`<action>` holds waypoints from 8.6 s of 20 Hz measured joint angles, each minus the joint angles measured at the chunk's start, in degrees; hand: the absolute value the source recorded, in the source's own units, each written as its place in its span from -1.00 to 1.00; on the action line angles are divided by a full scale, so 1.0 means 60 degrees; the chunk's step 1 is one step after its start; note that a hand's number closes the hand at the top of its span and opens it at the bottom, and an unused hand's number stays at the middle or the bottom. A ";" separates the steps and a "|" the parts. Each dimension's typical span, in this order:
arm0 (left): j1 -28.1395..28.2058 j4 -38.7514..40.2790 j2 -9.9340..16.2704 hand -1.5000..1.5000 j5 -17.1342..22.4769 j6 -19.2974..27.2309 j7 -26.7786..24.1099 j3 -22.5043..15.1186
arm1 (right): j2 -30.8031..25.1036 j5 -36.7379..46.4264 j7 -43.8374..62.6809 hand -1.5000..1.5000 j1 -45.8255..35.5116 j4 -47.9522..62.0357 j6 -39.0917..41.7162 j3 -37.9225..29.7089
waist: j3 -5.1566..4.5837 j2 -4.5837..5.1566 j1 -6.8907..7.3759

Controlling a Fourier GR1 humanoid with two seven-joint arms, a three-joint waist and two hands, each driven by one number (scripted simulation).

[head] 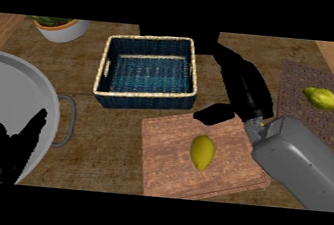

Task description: Pick the lemon from the cutting board and place it in the basket

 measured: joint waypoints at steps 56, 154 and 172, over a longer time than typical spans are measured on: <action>-0.0141 -0.0366 -0.0916 0.00 -0.0963 -0.0115 0.0383 0.0288 | -0.1481 -0.1399 0.4128 -1.00 0.1131 -0.3015 0.3547 0.1698 | 0.0100 0.0308 0.0411; -0.0529 -0.0640 -0.1732 0.00 -0.1918 -0.1095 0.1177 0.0777 | 0.4506 0.4424 0.5492 1.00 -0.8265 0.5474 -0.0875 -0.2848 | -0.0009 0.0413 0.1056; -0.0416 -0.0701 -0.1821 0.00 -0.2005 -0.1287 0.1061 0.0937 | 0.4539 0.2635 0.3899 1.00 -0.7043 0.7354 -0.3842 -0.3360 | 0.0035 0.0470 0.0995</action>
